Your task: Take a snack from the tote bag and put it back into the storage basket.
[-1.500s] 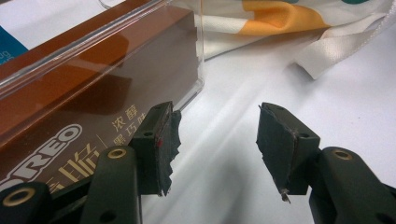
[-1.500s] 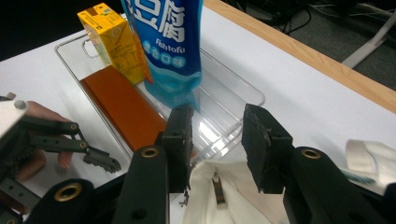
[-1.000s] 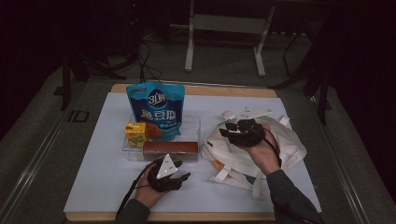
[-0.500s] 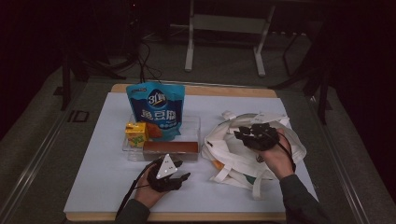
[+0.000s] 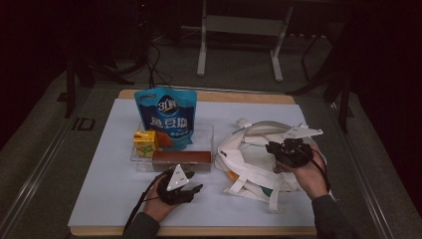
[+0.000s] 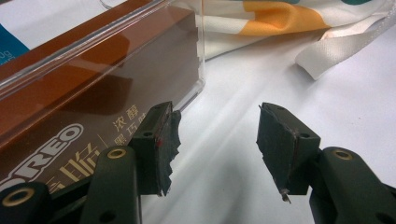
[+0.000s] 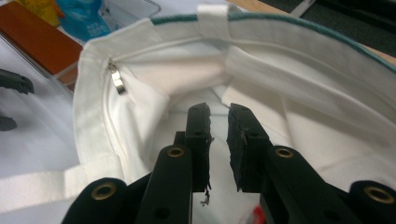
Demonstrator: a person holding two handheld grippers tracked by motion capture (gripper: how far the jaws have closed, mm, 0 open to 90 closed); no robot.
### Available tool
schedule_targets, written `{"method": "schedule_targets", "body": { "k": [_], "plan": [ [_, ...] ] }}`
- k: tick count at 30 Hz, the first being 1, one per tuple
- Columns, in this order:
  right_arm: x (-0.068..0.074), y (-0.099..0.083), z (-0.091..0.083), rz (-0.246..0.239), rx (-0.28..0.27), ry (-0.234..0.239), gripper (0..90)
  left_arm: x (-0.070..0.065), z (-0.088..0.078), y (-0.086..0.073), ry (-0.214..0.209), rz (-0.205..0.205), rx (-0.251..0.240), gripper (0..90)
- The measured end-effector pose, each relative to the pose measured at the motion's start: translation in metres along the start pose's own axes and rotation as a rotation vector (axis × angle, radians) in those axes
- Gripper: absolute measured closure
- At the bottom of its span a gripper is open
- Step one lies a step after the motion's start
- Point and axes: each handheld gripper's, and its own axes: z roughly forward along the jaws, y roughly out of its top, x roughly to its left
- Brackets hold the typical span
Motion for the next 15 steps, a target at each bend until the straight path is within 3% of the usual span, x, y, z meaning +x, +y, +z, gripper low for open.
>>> {"method": "schedule_targets", "body": {
  "k": [6, 15],
  "plan": [
    [-0.008, -0.01, -0.006, 0.021, 0.003, -0.001, 66.5, 0.0, 0.0, 0.0, 0.0, -0.001, 0.0, 46.5],
    [-0.02, -0.027, -0.014, 0.048, 0.035, -0.066, 53.9, 0.0, 0.0, 0.0, 0.0, -0.003, -0.002, 46.4]
  ]
}}
